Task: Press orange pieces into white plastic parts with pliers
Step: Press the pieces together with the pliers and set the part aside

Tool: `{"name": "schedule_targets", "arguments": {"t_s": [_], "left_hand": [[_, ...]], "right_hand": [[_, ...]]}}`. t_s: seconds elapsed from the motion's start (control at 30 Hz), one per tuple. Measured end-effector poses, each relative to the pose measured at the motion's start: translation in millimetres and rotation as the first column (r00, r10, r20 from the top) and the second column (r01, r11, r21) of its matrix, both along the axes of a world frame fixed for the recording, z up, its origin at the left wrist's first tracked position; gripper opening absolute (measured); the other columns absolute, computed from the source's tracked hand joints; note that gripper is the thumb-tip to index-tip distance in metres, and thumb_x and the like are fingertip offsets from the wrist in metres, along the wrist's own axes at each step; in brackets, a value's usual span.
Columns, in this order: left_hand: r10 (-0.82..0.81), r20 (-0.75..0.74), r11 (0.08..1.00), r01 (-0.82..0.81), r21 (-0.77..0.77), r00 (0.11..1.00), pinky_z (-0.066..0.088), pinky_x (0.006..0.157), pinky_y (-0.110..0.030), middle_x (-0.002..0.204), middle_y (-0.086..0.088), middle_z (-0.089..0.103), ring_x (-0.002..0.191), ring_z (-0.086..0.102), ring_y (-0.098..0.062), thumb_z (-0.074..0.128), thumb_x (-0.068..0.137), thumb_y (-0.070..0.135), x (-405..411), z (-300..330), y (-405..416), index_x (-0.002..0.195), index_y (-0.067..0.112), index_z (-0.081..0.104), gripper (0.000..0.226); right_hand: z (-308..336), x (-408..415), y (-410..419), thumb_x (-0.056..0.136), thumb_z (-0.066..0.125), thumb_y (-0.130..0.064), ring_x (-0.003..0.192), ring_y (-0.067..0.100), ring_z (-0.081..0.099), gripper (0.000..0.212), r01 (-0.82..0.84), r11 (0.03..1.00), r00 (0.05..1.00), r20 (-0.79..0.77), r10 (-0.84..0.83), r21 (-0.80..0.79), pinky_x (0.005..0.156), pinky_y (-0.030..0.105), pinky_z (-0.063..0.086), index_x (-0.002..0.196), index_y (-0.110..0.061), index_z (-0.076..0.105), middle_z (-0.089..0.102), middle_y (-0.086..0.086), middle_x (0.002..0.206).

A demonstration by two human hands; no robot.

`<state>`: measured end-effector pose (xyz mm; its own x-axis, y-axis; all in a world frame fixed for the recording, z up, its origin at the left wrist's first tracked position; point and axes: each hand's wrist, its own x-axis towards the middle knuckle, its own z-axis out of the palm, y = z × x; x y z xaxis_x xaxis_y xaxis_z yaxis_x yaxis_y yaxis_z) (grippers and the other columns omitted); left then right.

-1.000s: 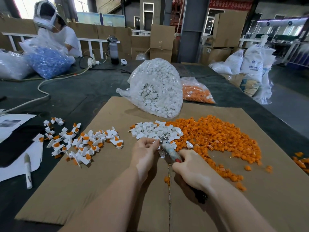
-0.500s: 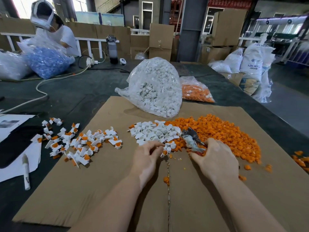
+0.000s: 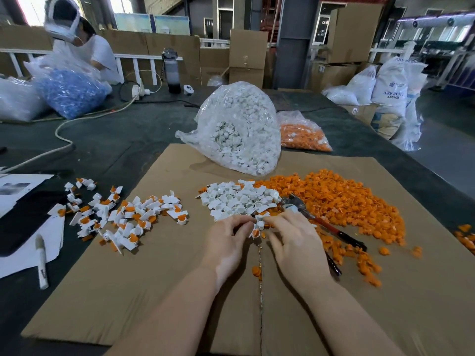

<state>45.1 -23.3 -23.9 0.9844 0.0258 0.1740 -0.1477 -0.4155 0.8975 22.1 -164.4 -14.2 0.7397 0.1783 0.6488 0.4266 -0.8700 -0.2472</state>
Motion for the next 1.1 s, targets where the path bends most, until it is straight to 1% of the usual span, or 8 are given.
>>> {"name": "schedule_targets", "arguments": {"t_s": [0.13,0.27,0.37,0.5,0.6,0.87,1.0,1.1], "left_hand": [[0.082,-0.011,0.991,-0.082,-0.103,0.997,0.037,0.060,-0.003,0.075,0.007,0.061,0.071,0.054,-0.001,0.061,0.089,0.019,-2.3,-0.5,-0.8,0.091,0.024,0.066,0.007],[0.198,0.018,0.968,-0.193,-0.159,0.980,0.035,0.063,0.003,0.082,0.009,0.063,0.077,0.055,0.004,0.059,0.090,0.015,-4.3,3.6,3.3,0.088,0.021,0.066,0.010],[0.307,0.028,0.949,-0.304,-0.083,0.951,0.031,0.063,0.003,0.087,0.010,0.061,0.081,0.052,-0.002,0.056,0.092,0.015,-2.5,5.2,16.8,0.093,0.019,0.067,0.012],[0.418,0.073,0.895,-0.424,0.135,0.906,0.032,0.076,-0.019,0.100,0.000,0.064,0.091,0.049,-0.011,0.054,0.094,0.017,4.1,4.1,46.2,0.103,0.014,0.068,0.018],[0.471,0.101,0.841,-0.481,0.250,0.876,0.036,0.084,-0.027,0.109,-0.006,0.064,0.104,0.052,-0.020,0.054,0.094,0.017,8.9,3.0,62.7,0.108,0.010,0.068,0.021],[0.603,0.073,0.753,-0.597,0.278,0.794,0.034,0.096,-0.034,0.121,-0.013,0.054,0.117,0.042,-0.029,0.053,0.094,0.016,13.1,6.5,72.2,0.115,0.011,0.065,0.025],[0.479,0.243,0.816,-0.530,0.232,0.843,0.030,0.086,-0.025,0.102,0.000,0.048,0.113,0.039,-0.024,0.056,0.091,0.010,6.1,7.6,60.0,0.101,0.011,0.069,0.017],[0.265,0.256,0.925,-0.321,0.206,0.930,0.039,0.094,-0.028,0.102,0.003,0.046,0.107,0.050,-0.022,0.057,0.090,0.004,6.4,10.6,43.7,0.102,0.006,0.068,0.017]], "right_hand": [[-8.5,1.2,-1.5,0.073,0.073,0.004,0.077,0.028,0.062,0.017,0.064,0.997,0.998,-0.023,-0.063,0.047,0.069,0.039,0.052,0.086,-0.006,0.071,0.066,0.007,0.081],[-9.5,2.0,-0.4,0.068,0.074,0.007,0.074,0.027,0.061,0.022,0.109,0.994,0.994,-0.004,-0.109,-0.031,0.064,0.035,0.051,0.085,-0.008,0.071,0.065,0.006,0.080],[-9.4,2.2,0.4,0.065,0.076,0.009,0.072,0.027,0.061,0.025,0.154,0.986,0.988,-0.006,-0.154,-0.059,0.063,0.033,0.050,0.083,-0.008,0.070,0.064,0.007,0.079],[-11.4,2.4,1.5,0.061,0.076,0.011,0.070,0.028,0.060,0.028,0.190,0.978,0.982,0.000,-0.190,-0.083,0.062,0.034,0.050,0.082,-0.006,0.070,0.063,0.009,0.077],[-11.5,2.7,2.2,0.058,0.076,0.012,0.069,0.027,0.060,0.029,0.206,0.974,0.978,-0.004,-0.207,-0.100,0.062,0.033,0.051,0.080,-0.005,0.070,0.063,0.009,0.076],[-13.7,3.5,3.6,0.055,0.075,0.014,0.067,0.028,0.060,0.027,0.239,0.963,0.970,-0.001,-0.241,-0.127,0.060,0.033,0.051,0.073,-0.004,0.069,0.063,0.010,0.073],[-13.0,3.6,5.2,0.054,0.073,0.017,0.067,0.030,0.062,0.026,0.272,0.954,0.962,0.002,-0.274,-0.130,0.060,0.033,0.052,0.071,-0.002,0.068,0.064,0.013,0.072],[-12.4,3.3,6.4,0.053,0.072,0.018,0.065,0.031,0.062,0.025,0.304,0.941,0.951,-0.012,-0.309,-0.146,0.060,0.034,0.053,0.068,0.000,0.066,0.064,0.015,0.071]]}}
